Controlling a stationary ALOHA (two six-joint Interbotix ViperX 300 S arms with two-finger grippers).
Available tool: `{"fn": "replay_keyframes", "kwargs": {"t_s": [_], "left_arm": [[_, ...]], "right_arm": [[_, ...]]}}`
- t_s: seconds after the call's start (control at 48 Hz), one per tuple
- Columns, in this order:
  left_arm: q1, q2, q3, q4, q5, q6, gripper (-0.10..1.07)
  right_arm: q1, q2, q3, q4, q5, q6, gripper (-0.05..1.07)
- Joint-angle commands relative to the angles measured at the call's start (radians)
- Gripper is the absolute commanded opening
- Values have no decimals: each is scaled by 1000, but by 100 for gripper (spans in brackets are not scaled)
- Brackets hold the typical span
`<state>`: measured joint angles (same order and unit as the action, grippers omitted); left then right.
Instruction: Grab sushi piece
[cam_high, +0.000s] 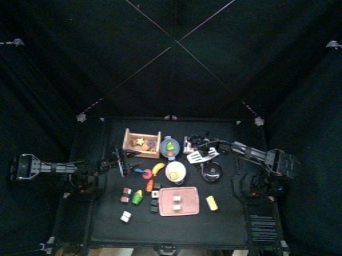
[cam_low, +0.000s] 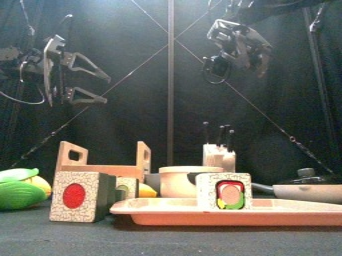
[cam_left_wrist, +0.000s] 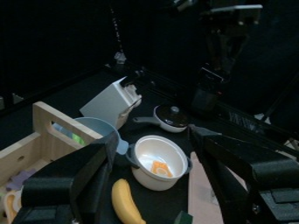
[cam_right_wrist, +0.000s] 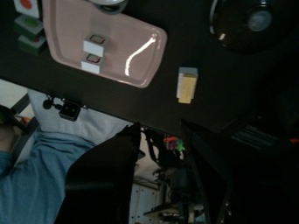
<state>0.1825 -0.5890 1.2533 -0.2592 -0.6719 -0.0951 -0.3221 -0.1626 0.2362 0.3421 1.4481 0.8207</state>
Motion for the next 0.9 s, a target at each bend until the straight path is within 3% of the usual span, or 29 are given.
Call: {"fn": "replay_keyframes", "kwargs": {"t_s": [0.0,0.229,0.417,0.583,0.75,0.875], "left_arm": [[-2,0,-12,3,-2,2,98],[-21,-2,-9,28,41,8,98],[-25,0,-9,91,71,8,98],[-23,0,-11,158,83,8,98],[-28,0,-11,236,83,8,98],[-48,5,-3,275,83,6,98]], "right_arm": [[23,-87,54,-11,-118,-5,79],[130,-252,255,-28,-456,-5,79],[227,-342,417,-120,-769,0,79],[310,-411,537,-255,-1029,9,79],[351,-431,620,-402,-1209,2,79],[371,-425,683,-589,-1342,11,79]]}}
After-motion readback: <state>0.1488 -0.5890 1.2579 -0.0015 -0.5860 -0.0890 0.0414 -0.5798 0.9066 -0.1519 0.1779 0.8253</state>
